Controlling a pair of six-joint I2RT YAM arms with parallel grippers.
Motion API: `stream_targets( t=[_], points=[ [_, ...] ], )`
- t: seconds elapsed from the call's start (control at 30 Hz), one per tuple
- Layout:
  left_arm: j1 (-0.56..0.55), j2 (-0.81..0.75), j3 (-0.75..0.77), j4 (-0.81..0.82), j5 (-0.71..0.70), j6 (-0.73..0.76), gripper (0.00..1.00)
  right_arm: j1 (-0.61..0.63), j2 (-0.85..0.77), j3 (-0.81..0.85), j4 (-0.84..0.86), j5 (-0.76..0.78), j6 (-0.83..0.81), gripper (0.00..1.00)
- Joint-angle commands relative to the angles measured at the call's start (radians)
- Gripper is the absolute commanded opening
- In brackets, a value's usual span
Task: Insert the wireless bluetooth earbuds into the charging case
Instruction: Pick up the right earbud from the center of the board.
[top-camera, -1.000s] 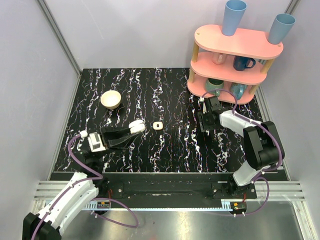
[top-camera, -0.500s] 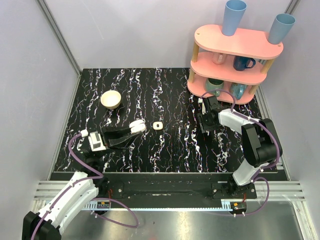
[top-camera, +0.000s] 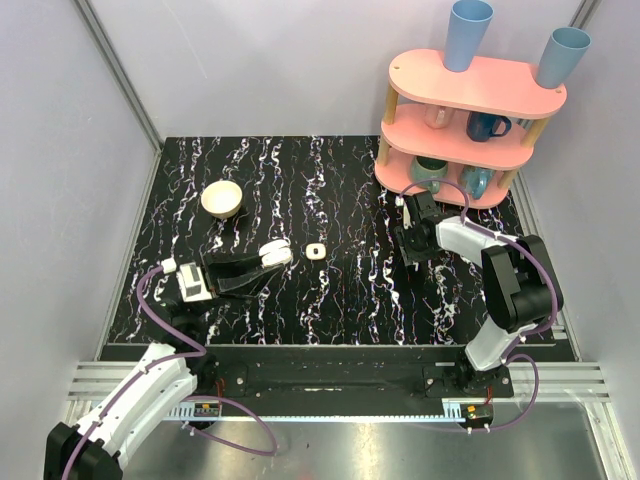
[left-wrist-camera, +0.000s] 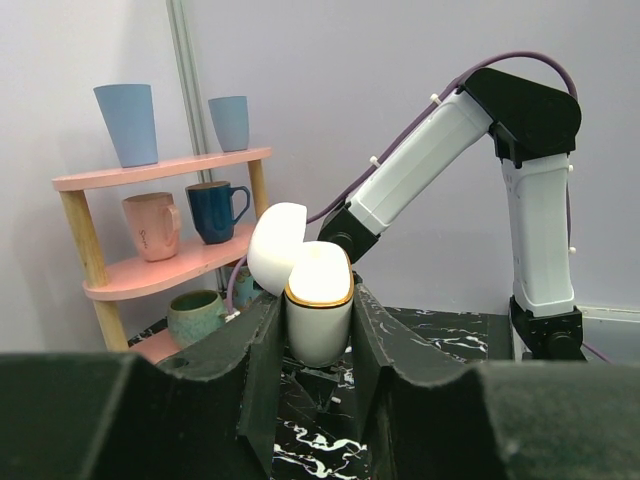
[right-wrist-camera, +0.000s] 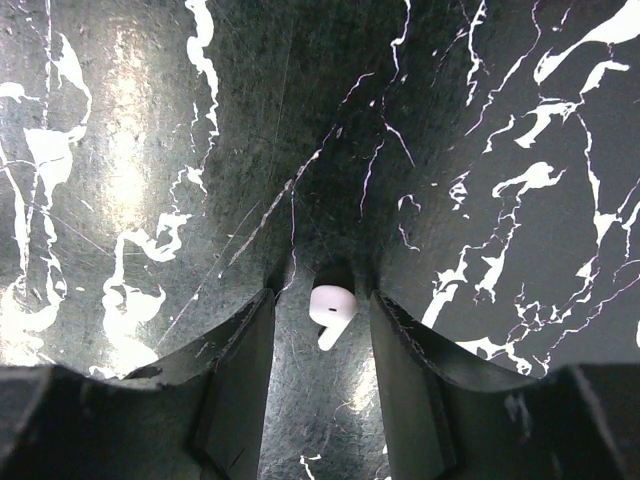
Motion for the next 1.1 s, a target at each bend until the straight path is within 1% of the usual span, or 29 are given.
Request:
stream_targets(
  t=[0.0, 0.43, 0.57, 0.67, 0.83, 0.9, 1.07],
  points=[
    [-0.002, 0.009, 0.034, 0.065, 0.015, -0.005, 0.00, -0.006, 0.001, 0.038, -0.013, 0.015, -0.013, 0.50],
    [-0.002, 0.016, 0.039, 0.062, 0.022, -0.008, 0.00, -0.007, 0.022, 0.044, -0.019, 0.047, -0.003, 0.44],
    [-0.002, 0.017, 0.039, 0.063, 0.022, -0.008, 0.00, -0.006, 0.024, 0.048, -0.027, 0.047, -0.003, 0.42],
    [-0.002, 0.020, 0.039, 0.065, 0.021, -0.009, 0.00, -0.006, 0.019, 0.049, -0.036, 0.039, -0.003, 0.43],
    [-0.002, 0.020, 0.040, 0.066, 0.025, -0.012, 0.00, -0.006, 0.018, 0.052, -0.046, 0.025, -0.007, 0.42],
    [-0.002, 0.019, 0.040, 0.063, 0.029, -0.012, 0.00, -0.006, 0.025, 0.052, -0.046, 0.022, -0.009, 0.39],
    [-0.002, 0.008, 0.040, 0.056, 0.025, -0.009, 0.00, -0.006, 0.044, 0.058, -0.046, 0.018, -0.009, 0.38]
  ],
)
